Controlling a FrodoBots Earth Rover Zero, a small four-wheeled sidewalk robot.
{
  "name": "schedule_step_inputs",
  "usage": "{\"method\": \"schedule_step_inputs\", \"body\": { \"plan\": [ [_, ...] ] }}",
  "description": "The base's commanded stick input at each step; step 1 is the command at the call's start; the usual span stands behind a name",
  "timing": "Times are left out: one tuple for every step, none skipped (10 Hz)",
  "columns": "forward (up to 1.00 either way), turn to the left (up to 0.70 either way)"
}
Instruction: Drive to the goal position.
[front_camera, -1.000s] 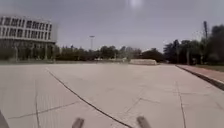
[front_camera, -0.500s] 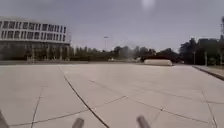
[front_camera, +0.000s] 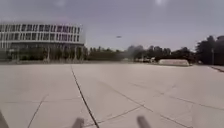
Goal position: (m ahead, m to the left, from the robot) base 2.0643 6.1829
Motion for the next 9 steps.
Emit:
{"method": "schedule_step_inputs", "body": {
  "plan": [
    [0.70, 0.27],
    [0.70, 0.27],
    [0.70, 0.27],
    [0.70, 0.27],
    [0.70, 0.27],
    [0.70, 0.27],
    [0.70, 0.27],
    [0.70, 0.27],
    [0.70, 0.27]
  ]
}}
